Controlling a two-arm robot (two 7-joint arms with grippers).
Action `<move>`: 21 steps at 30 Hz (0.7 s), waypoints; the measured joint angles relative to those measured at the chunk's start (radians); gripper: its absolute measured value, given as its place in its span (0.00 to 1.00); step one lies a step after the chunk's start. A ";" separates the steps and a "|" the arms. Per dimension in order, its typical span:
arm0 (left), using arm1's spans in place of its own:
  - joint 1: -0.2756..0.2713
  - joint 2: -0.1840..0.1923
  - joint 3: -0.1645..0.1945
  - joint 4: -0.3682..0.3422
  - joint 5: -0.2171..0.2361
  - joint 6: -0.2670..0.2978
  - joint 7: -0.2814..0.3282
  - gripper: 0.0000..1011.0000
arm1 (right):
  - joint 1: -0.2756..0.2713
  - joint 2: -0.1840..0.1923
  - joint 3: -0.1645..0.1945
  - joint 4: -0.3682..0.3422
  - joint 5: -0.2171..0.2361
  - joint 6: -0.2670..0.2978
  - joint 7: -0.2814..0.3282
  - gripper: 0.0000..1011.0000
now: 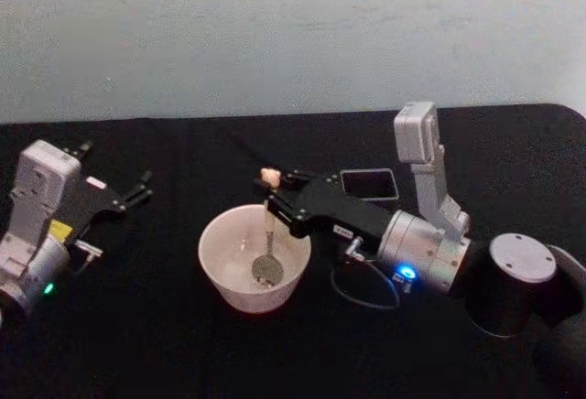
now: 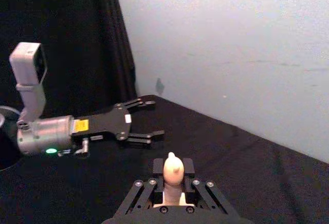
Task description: Pick up the stirring spoon with one hand, stir inside the cup, then place it back in its original position.
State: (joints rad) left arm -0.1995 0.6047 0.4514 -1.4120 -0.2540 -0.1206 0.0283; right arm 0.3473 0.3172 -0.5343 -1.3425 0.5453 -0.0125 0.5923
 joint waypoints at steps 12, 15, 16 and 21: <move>0.000 0.000 0.000 0.000 0.000 0.000 0.000 0.99 | 0.051 -0.041 -0.047 0.050 -0.010 -0.009 0.017 0.21; 0.000 0.000 0.000 0.000 0.000 0.000 0.000 0.99 | 0.076 -0.058 -0.057 0.084 -0.023 -0.015 0.016 0.21; 0.000 0.000 0.000 0.000 0.000 0.000 0.000 0.99 | 0.082 -0.063 -0.059 0.094 -0.025 -0.017 0.015 0.21; 0.000 0.000 0.000 0.000 0.000 0.000 0.000 0.99 | 0.121 -0.094 -0.059 0.158 -0.043 -0.032 0.001 0.21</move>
State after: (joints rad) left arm -0.1995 0.6047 0.4514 -1.4119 -0.2539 -0.1205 0.0283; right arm 0.4683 0.2232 -0.5932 -1.1842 0.5021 -0.0444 0.5937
